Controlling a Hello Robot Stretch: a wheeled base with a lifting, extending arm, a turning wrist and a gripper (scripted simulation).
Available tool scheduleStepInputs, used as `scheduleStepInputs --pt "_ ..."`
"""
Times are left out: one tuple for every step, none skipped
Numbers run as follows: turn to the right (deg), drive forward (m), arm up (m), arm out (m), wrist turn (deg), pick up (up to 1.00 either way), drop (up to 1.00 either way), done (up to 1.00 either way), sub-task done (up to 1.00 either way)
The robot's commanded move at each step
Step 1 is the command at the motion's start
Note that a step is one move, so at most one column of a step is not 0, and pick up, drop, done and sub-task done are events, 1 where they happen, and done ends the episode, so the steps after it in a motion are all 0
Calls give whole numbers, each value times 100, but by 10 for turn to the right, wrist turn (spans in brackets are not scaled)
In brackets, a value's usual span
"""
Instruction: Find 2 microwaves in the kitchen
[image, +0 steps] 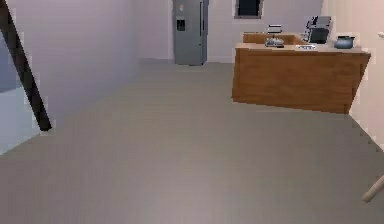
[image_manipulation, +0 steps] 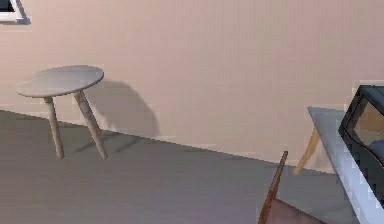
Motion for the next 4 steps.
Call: scheduleStepInputs --pt "0 100 0 0 0 0 0 0 0" --pt "0 100 0 0 0 0 0 0 0" --pt "0 100 0 0 0 0 0 0 0" --pt "0 25 0 0 0 0 0 0 0"
